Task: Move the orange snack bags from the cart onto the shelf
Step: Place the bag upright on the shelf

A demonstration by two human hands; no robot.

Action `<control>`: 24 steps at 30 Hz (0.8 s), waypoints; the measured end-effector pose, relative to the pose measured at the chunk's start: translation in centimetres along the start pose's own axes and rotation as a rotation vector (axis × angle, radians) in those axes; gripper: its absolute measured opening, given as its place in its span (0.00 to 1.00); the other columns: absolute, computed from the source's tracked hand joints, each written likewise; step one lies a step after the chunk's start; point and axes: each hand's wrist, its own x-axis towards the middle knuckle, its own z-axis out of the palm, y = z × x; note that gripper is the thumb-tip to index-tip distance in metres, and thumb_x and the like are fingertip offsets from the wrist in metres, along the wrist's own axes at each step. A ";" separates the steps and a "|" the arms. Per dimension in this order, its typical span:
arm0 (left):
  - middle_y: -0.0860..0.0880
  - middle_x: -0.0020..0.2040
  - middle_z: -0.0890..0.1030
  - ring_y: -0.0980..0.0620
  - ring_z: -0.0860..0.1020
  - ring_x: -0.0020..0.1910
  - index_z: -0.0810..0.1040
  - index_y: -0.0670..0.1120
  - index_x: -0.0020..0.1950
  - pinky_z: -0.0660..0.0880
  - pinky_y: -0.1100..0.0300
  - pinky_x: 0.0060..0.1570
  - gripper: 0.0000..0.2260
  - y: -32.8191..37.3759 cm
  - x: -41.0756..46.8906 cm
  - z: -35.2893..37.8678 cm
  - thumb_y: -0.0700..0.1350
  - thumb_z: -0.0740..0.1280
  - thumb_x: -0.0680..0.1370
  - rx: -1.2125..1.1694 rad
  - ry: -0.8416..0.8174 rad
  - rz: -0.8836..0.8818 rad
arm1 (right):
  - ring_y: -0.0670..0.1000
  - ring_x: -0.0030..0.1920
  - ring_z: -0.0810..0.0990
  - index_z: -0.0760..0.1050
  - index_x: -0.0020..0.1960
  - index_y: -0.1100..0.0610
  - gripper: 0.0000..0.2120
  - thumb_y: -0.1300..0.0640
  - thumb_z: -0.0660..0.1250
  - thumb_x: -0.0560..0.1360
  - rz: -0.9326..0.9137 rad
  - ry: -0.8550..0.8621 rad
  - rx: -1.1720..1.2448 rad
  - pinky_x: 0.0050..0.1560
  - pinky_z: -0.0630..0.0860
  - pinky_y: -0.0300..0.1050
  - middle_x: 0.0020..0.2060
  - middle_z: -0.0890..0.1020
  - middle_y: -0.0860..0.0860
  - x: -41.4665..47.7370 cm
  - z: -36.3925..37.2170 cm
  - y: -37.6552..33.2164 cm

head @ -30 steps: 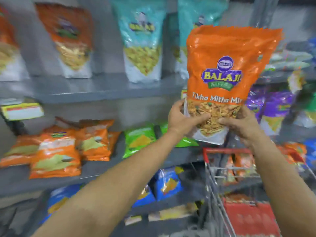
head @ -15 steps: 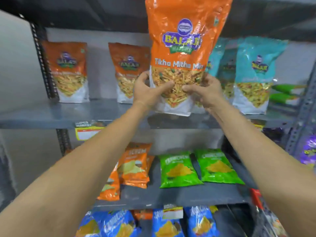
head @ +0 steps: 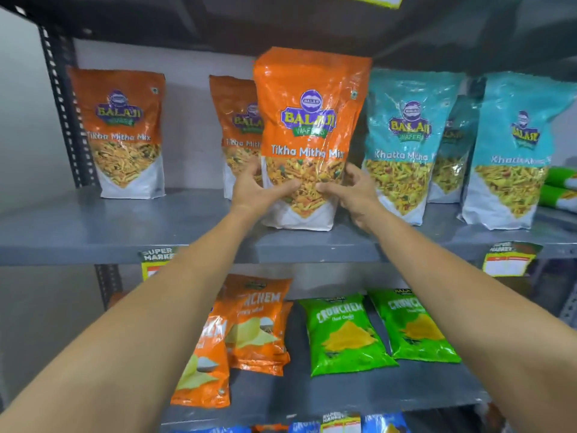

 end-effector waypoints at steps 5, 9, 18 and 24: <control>0.50 0.57 0.82 0.50 0.80 0.56 0.76 0.49 0.60 0.77 0.46 0.59 0.37 -0.8 0.0 0.3 0.62 0.78 0.55 -0.028 0.015 -0.008 | 0.52 0.52 0.83 0.77 0.53 0.53 0.19 0.67 0.76 0.66 -0.034 0.000 0.111 0.54 0.80 0.49 0.50 0.84 0.52 -0.4 0.5 1.2; 0.47 0.62 0.75 0.49 0.74 0.61 0.69 0.46 0.65 0.73 0.47 0.63 0.36 -0.3 -0.7 0.5 0.59 0.76 0.63 0.074 0.096 0.080 | 0.48 0.51 0.81 0.74 0.56 0.54 0.22 0.58 0.78 0.65 -0.136 0.061 0.009 0.55 0.79 0.47 0.51 0.82 0.50 -1.3 0.9 1.0; 0.42 0.69 0.72 0.43 0.66 0.71 0.66 0.46 0.68 0.53 0.38 0.72 0.27 1.4 -7.1 4.3 0.58 0.63 0.74 0.735 0.188 0.910 | 0.61 0.64 0.72 0.68 0.69 0.57 0.30 0.41 0.66 0.74 -0.845 0.343 -1.203 0.62 0.69 0.57 0.68 0.72 0.63 -9.6 -8.2 2.6; 0.40 0.70 0.71 0.43 0.64 0.72 0.66 0.44 0.67 0.54 0.36 0.71 0.28 -0.2 -16.7 14.7 0.58 0.64 0.73 0.554 -0.087 0.973 | 0.59 0.66 0.72 0.70 0.70 0.52 0.32 0.36 0.65 0.71 -0.592 0.485 -1.567 0.65 0.67 0.62 0.70 0.72 0.60 -22.0 -18.1 5.1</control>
